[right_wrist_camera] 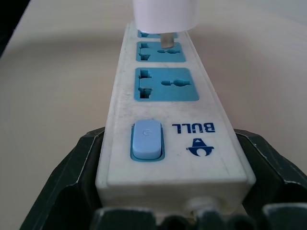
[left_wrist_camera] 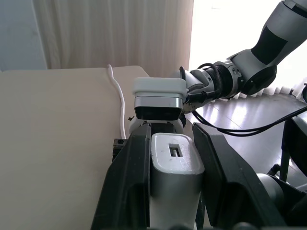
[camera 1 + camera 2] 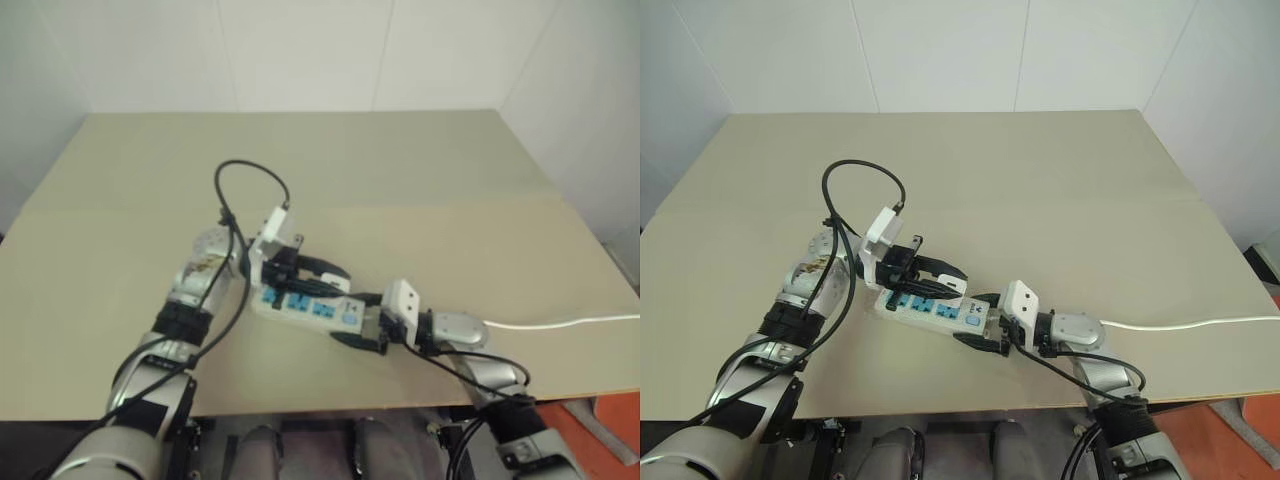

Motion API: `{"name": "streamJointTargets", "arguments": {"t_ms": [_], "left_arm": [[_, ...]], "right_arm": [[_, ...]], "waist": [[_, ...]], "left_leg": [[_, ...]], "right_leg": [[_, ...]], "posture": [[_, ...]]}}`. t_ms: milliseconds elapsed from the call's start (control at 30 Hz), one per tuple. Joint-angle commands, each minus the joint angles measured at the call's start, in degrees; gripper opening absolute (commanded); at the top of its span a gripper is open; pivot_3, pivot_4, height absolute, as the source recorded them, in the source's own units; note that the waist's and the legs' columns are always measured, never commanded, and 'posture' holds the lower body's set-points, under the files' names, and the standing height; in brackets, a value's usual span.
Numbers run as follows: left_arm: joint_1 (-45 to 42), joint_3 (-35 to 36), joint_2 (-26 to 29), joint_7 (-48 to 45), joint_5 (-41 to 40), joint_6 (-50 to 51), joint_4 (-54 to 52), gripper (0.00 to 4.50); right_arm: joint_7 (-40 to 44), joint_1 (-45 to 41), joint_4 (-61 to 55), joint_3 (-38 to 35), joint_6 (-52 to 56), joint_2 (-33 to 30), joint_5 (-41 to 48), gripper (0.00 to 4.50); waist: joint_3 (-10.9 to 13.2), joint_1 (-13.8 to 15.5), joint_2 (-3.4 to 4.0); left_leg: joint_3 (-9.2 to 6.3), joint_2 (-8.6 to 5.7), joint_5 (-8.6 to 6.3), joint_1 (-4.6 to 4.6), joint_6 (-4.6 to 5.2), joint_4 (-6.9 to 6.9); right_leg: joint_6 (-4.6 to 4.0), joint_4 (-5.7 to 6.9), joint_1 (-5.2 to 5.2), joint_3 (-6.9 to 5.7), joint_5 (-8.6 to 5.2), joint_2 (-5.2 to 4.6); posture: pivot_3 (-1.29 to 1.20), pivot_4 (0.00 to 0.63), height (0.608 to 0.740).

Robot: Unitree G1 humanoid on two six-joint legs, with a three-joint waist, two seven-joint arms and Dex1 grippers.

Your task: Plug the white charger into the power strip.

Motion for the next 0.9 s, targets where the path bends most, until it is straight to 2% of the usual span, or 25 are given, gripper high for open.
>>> {"name": "streamJointTargets", "arguments": {"t_ms": [33, 333, 500, 633, 900], "left_arm": [[0.5, 0.9, 1.2, -0.3, -1.0, 0.8, -2.5, 1.05], [4.1, 2.2, 3.9, 0.5, -1.6, 3.7, -7.9, 1.05], [6.2, 3.6, 4.1, 3.0, -2.2, 6.1, -11.6, 1.05], [8.6, 3.9, 3.5, 5.3, -3.0, 8.4, -15.3, 1.05], [10.6, 3.2, 3.9, 5.8, -2.5, 8.6, -16.6, 1.05]], "right_arm": [[3.8, -2.4, 2.1, -1.1, -1.4, 0.0, 2.3, 3.42], [11.3, -7.0, 12.4, 1.1, -10.3, 1.3, -0.4, 3.42], [12.4, -10.5, 19.7, 0.7, -15.1, 2.9, -1.7, 3.42], [13.3, -11.5, 22.2, 0.8, -16.8, 4.5, -2.0, 3.42], [14.0, -11.7, 23.2, 1.0, -17.3, 5.8, -2.5, 3.42]], "waist": [[0.0, -0.1, 0.00], [0.0, -0.1, 0.00], [0.0, -0.4, 0.01], [0.0, -0.5, 0.01], [0.0, -1.0, 0.01]], "left_leg": [[0.00, 0.01, 0.00, 0.01, 0.00, 0.00], [0.00, 0.05, -0.02, 0.03, 0.03, 0.00], [0.01, 0.16, -0.02, 0.21, 0.03, -0.01], [0.01, 0.23, -0.09, 0.80, 0.14, -0.05], [0.01, 0.39, -0.09, 0.96, 0.15, -0.06]], "right_leg": [[0.00, 0.00, 0.00, 0.00, 0.00, 0.01], [0.00, 0.00, 0.01, 0.01, 0.00, 0.04], [-0.01, 0.00, 0.17, 0.04, 0.01, 0.15], [0.00, -0.13, 0.80, 0.05, 0.00, 0.21], [-0.06, -0.08, 0.89, 0.11, 0.03, 0.41]], "posture": [[0.00, 0.150, 0.740], [0.00, 0.150, 0.740], [0.00, 0.150, 0.740], [0.00, 0.150, 0.740], [0.00, 0.150, 0.740]]}}
